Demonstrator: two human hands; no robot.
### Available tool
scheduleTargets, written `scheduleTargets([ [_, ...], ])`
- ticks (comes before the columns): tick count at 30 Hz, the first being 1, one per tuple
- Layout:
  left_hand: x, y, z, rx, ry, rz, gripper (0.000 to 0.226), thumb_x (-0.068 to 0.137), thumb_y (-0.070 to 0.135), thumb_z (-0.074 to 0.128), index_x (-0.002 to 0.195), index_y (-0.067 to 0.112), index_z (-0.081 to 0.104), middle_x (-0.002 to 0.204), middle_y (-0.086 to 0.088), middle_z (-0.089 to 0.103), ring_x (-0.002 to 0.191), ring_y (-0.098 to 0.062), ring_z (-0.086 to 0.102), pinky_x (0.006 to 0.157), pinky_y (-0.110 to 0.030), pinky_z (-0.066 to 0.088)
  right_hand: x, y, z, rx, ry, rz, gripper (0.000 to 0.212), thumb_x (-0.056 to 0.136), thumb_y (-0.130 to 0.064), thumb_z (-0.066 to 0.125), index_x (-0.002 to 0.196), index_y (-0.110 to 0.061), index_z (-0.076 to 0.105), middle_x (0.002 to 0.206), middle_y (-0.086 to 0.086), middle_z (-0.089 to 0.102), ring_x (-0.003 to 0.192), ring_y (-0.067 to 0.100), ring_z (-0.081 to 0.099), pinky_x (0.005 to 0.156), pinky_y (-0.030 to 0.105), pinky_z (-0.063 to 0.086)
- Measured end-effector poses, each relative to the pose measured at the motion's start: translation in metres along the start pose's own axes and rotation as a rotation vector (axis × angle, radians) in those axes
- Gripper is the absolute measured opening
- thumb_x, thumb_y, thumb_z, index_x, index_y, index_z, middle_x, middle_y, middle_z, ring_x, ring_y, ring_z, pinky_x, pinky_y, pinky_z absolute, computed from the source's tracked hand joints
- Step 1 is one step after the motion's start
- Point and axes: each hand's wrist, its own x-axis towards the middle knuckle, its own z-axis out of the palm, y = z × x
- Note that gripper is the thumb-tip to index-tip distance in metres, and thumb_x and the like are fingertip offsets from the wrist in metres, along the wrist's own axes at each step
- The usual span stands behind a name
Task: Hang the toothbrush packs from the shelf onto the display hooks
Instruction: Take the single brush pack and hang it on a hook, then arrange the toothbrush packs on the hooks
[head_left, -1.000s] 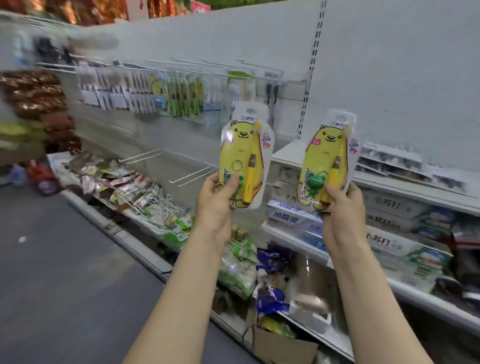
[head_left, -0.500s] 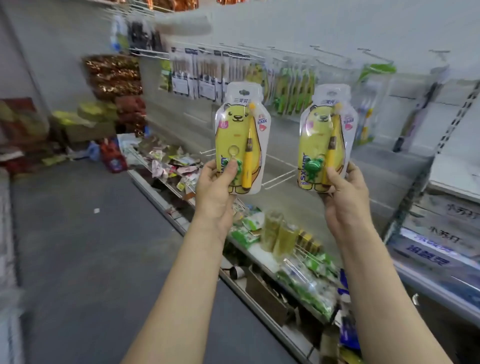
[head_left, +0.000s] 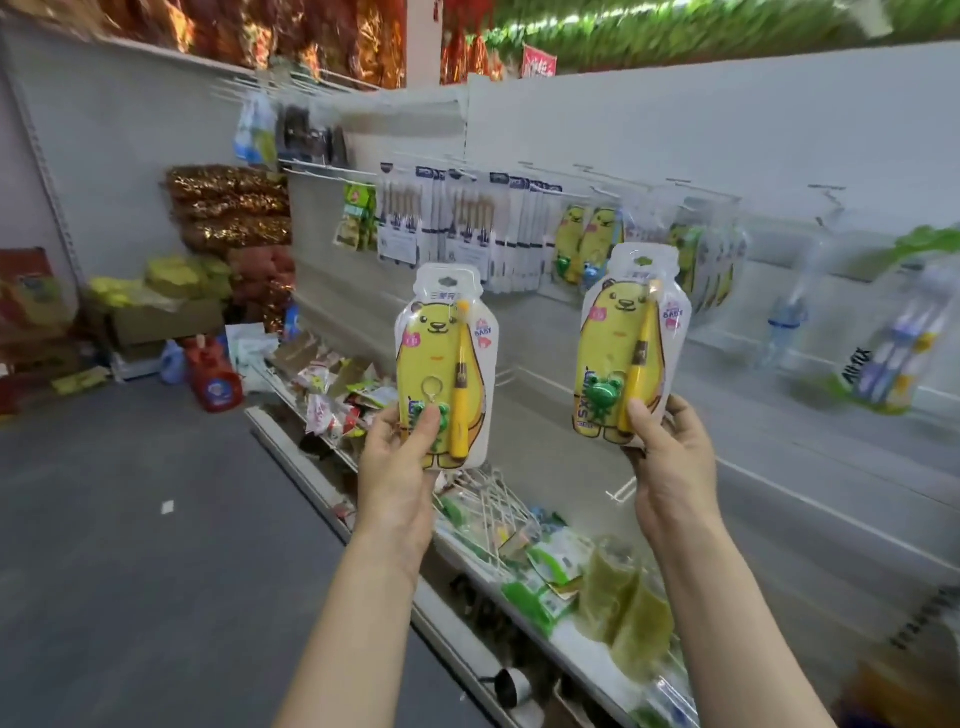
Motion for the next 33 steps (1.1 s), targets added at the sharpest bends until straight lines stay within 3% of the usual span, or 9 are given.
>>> scheduleTargets([
  [5, 0.099, 0.022, 0.008, 0.011, -0.052, -0.021, 0.026, 0.091, 0.013, 0.066, 0.116, 0.015, 0.061, 0.113, -0.011, 0.073, 0.098, -0.025, 0.072, 0.081, -0.038, 0.056, 0.070, 0.041, 0.063, -0.001, -0.008, -0.019, 0.020, 0.092, -0.005, 0.065, 0.108, -0.017, 0.062, 0.108, 0.010, 0.072, 0.099, 0.023, 0.066, 0.077, 0.030, 0.054],
  [10, 0.194, 0.050, 0.022, -0.004, -0.101, -0.011, 0.032, 0.092, 0.015, 0.065, 0.122, 0.012, 0.057, 0.111, -0.012, 0.073, 0.091, -0.023, 0.073, 0.088, -0.043, 0.054, 0.139, 0.069, 0.130, -0.045, -0.014, -0.049, 0.021, 0.090, -0.006, 0.068, 0.107, -0.018, 0.064, 0.108, 0.010, 0.074, 0.098, 0.024, 0.068, 0.083, 0.037, 0.053],
  [15, 0.262, 0.057, 0.023, -0.004, -0.124, -0.051, 0.034, 0.090, 0.014, 0.065, 0.123, 0.012, 0.057, 0.111, -0.011, 0.073, 0.094, -0.023, 0.071, 0.094, -0.042, 0.051, 0.180, 0.098, 0.172, -0.070, 0.027, -0.030, 0.023, 0.091, -0.005, 0.067, 0.111, -0.013, 0.062, 0.108, 0.011, 0.074, 0.098, 0.026, 0.070, 0.077, 0.033, 0.055],
  [20, 0.323, 0.053, 0.047, -0.009, -0.243, -0.096, 0.040, 0.088, 0.007, 0.065, 0.126, 0.004, 0.053, 0.117, -0.018, 0.068, 0.099, -0.029, 0.066, 0.103, -0.052, 0.047, 0.210, 0.103, 0.185, -0.070, 0.134, -0.100, 0.026, 0.092, -0.003, 0.065, 0.117, -0.011, 0.059, 0.101, 0.006, 0.076, 0.091, 0.020, 0.072, 0.077, 0.032, 0.055],
  [23, 0.352, 0.048, 0.061, 0.003, -0.346, -0.172, 0.043, 0.076, 0.012, 0.070, 0.118, 0.006, 0.058, 0.116, -0.019, 0.070, 0.093, -0.027, 0.069, 0.093, -0.046, 0.052, 0.217, 0.108, 0.187, -0.081, 0.213, -0.139, 0.026, 0.092, -0.003, 0.065, 0.115, -0.015, 0.060, 0.095, 0.001, 0.078, 0.089, 0.017, 0.073, 0.073, 0.029, 0.055],
  [27, 0.388, 0.042, 0.068, 0.022, -0.466, -0.262, 0.031, 0.088, 0.006, 0.066, 0.117, 0.005, 0.058, 0.113, -0.018, 0.071, 0.093, -0.026, 0.070, 0.086, -0.040, 0.055, 0.226, 0.118, 0.198, -0.140, 0.295, -0.168, 0.024, 0.093, -0.006, 0.066, 0.113, -0.018, 0.061, 0.097, 0.002, 0.077, 0.089, 0.018, 0.073, 0.072, 0.030, 0.054],
  [33, 0.416, 0.044, 0.065, 0.024, -0.537, -0.340, 0.023, 0.088, 0.006, 0.064, 0.110, 0.006, 0.059, 0.109, -0.017, 0.071, 0.086, -0.023, 0.070, 0.079, -0.037, 0.054, 0.243, 0.131, 0.227, -0.179, 0.323, -0.181, 0.026, 0.092, -0.008, 0.067, 0.116, -0.018, 0.061, 0.102, 0.005, 0.077, 0.094, 0.022, 0.073, 0.074, 0.031, 0.055],
])
